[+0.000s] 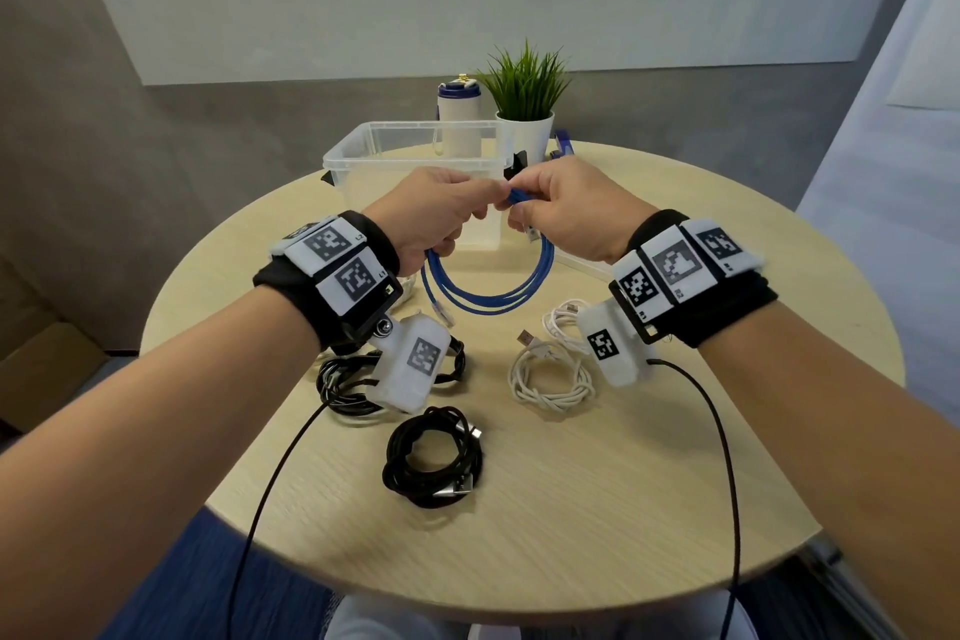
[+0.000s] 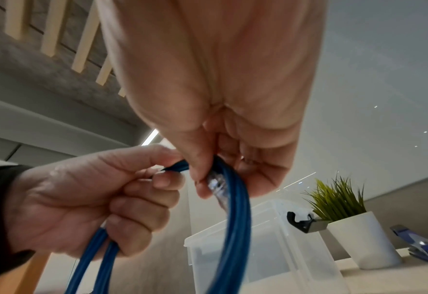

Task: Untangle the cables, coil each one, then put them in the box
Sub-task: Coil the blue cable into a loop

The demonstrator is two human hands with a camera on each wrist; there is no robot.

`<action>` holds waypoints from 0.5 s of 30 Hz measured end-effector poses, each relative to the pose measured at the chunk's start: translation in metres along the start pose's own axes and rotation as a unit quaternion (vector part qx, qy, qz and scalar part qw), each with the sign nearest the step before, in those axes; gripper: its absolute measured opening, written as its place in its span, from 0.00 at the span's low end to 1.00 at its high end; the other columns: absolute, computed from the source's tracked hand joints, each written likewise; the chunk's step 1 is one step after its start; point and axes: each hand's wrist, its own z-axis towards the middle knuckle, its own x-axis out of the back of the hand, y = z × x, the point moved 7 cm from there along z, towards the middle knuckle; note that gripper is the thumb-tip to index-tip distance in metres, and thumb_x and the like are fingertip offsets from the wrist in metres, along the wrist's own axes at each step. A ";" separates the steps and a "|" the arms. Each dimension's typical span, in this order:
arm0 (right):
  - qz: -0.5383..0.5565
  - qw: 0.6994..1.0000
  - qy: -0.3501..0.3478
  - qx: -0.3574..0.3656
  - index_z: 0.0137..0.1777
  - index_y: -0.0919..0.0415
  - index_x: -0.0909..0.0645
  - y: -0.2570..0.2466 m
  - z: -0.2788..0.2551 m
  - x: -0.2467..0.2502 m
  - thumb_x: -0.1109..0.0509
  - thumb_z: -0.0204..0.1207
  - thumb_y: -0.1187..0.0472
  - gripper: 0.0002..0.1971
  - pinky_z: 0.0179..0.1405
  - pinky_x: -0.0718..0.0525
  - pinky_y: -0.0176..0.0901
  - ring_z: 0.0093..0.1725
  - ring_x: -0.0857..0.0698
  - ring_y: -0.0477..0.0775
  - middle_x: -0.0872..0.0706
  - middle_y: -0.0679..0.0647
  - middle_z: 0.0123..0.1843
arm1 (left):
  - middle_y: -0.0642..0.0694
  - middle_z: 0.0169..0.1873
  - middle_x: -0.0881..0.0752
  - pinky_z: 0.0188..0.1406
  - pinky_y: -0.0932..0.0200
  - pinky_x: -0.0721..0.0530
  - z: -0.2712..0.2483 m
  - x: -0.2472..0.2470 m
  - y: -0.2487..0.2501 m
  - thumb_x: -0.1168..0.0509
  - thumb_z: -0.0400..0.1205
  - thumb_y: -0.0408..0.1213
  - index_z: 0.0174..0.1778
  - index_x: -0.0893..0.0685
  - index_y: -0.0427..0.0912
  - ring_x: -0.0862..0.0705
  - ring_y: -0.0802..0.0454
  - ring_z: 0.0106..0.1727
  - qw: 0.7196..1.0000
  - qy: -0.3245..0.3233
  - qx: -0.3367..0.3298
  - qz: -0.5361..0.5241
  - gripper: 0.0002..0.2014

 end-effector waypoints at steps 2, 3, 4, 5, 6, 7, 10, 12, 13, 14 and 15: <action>0.010 1.000 0.027 -0.006 0.57 0.60 0.15 0.003 0.001 0.003 0.35 0.80 0.68 0.10 0.47 0.18 0.38 0.44 0.16 0.49 0.14 0.53 0.44 | 0.50 0.24 0.32 0.21 0.65 0.35 0.001 0.002 0.000 0.34 0.82 0.46 0.36 0.19 0.41 0.36 0.56 0.23 1.000 -0.002 -0.009 -0.011 0.13; 0.025 0.998 0.049 -0.017 0.55 0.60 0.15 0.006 0.002 0.007 0.35 0.80 0.68 0.10 0.42 0.20 0.34 0.40 0.18 0.46 0.15 0.51 0.40 | 0.50 0.26 0.29 0.22 0.66 0.31 0.002 0.004 0.001 0.35 0.83 0.45 0.38 0.18 0.41 0.32 0.57 0.24 0.999 -0.001 -0.014 -0.030 0.12; 0.041 0.996 0.075 -0.030 0.54 0.59 0.14 0.010 0.002 0.012 0.35 0.79 0.68 0.10 0.38 0.22 0.31 0.37 0.19 0.43 0.16 0.49 0.38 | 0.49 0.28 0.24 0.24 0.66 0.25 0.003 0.008 0.001 0.36 0.84 0.43 0.40 0.18 0.41 0.27 0.56 0.26 0.999 0.001 -0.016 -0.050 0.11; 0.055 0.993 0.100 -0.041 0.53 0.59 0.14 0.014 0.002 0.017 0.35 0.79 0.67 0.09 0.37 0.22 0.29 0.36 0.20 0.43 0.17 0.49 0.36 | 0.47 0.31 0.20 0.29 0.65 0.20 0.003 0.012 0.000 0.37 0.84 0.41 0.41 0.18 0.41 0.22 0.55 0.28 0.998 0.005 -0.015 -0.062 0.09; 0.067 0.989 0.121 -0.050 0.52 0.60 0.14 0.019 0.003 0.022 0.35 0.79 0.67 0.09 0.37 0.21 0.31 0.35 0.20 0.44 0.17 0.49 0.36 | 0.46 0.34 0.16 0.34 0.63 0.17 0.005 0.017 -0.002 0.36 0.83 0.39 0.42 0.18 0.42 0.17 0.54 0.32 0.998 0.009 -0.009 -0.066 0.07; 0.077 0.986 0.137 -0.057 0.51 0.60 0.14 0.022 0.003 0.025 0.36 0.80 0.66 0.09 0.40 0.19 0.35 0.36 0.20 0.47 0.17 0.51 0.36 | 0.45 0.37 0.14 0.38 0.59 0.15 0.005 0.021 -0.005 0.34 0.82 0.36 0.42 0.18 0.43 0.15 0.52 0.35 0.998 0.011 -0.001 -0.063 0.04; 0.094 0.979 0.165 -0.079 0.51 0.61 0.14 0.030 0.005 0.029 0.38 0.82 0.65 0.10 0.50 0.15 0.48 0.39 0.20 0.51 0.18 0.55 0.38 | 0.40 0.40 0.11 0.40 0.56 0.14 0.006 0.025 -0.014 0.31 0.79 0.29 0.41 0.19 0.43 0.12 0.49 0.40 1.000 0.001 0.025 -0.015 0.05; 0.094 0.977 0.172 -0.088 0.51 0.61 0.14 0.034 0.007 0.029 0.38 0.82 0.65 0.10 0.52 0.15 0.52 0.40 0.21 0.52 0.18 0.54 0.37 | 0.38 0.39 0.11 0.40 0.57 0.13 0.004 0.023 -0.017 0.29 0.77 0.27 0.40 0.18 0.41 0.12 0.47 0.39 0.999 0.000 0.027 0.022 0.06; 0.091 0.977 0.171 -0.090 0.50 0.61 0.14 0.036 0.008 0.029 0.38 0.82 0.65 0.10 0.52 0.15 0.54 0.40 0.21 0.53 0.18 0.54 0.36 | 0.38 0.37 0.11 0.40 0.57 0.13 0.003 0.023 -0.017 0.29 0.77 0.27 0.39 0.18 0.40 0.13 0.47 0.38 0.999 0.003 0.022 0.041 0.05; 0.082 0.978 0.170 -0.093 0.49 0.60 0.14 0.038 0.009 0.028 0.38 0.81 0.65 0.10 0.52 0.16 0.56 0.40 0.20 0.54 0.19 0.54 0.35 | 0.38 0.36 0.11 0.39 0.58 0.14 0.004 0.025 -0.017 0.29 0.76 0.27 0.38 0.17 0.40 0.13 0.48 0.37 0.998 0.010 0.017 0.059 0.05; 0.073 0.978 0.168 -0.097 0.47 0.59 0.15 0.041 0.009 0.028 0.38 0.81 0.66 0.09 0.52 0.16 0.56 0.41 0.20 0.55 0.18 0.54 0.35 | 0.39 0.35 0.12 0.38 0.59 0.14 0.005 0.027 -0.015 0.28 0.76 0.28 0.38 0.17 0.41 0.13 0.49 0.36 0.997 0.019 0.011 0.077 0.05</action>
